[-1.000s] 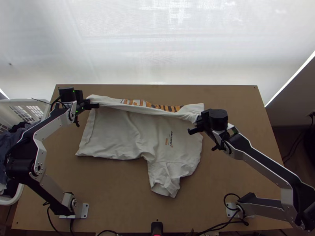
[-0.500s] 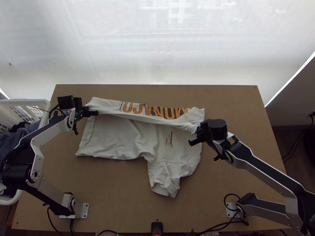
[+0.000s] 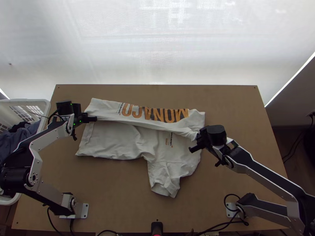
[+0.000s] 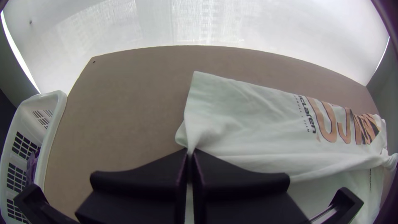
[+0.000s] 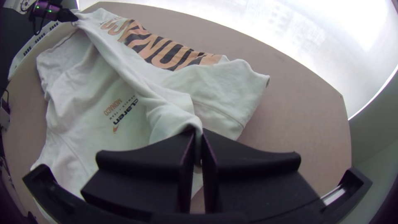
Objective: Fold the t-shirt
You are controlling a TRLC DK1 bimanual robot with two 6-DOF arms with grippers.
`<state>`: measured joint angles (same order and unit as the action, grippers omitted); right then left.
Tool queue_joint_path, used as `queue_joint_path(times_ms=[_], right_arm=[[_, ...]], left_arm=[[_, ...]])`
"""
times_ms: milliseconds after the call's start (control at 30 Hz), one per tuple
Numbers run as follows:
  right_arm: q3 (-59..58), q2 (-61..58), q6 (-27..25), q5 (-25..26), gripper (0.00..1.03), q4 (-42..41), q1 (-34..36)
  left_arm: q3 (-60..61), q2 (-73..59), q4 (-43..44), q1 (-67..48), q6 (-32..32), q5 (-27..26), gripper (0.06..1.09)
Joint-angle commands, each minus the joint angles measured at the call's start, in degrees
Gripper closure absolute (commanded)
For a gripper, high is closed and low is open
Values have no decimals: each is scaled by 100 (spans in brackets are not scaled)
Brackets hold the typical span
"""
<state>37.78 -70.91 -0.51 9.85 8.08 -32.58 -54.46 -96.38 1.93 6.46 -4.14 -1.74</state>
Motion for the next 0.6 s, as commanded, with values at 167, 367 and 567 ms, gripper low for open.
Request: queue_joint_path(times_ms=[167,367,567], right_arm=[[-262,34,-37,-141,61,-8,-47],[72,113,-45,-238,3,713,-91],[283,790,122,-536,3,1715,-205]], left_arm=[[190,-4,97,48,-25,-2,85],[-21,383,-1125,295,89,-828,23],[-109,1359,-2997,637,-333,-1470,11]])
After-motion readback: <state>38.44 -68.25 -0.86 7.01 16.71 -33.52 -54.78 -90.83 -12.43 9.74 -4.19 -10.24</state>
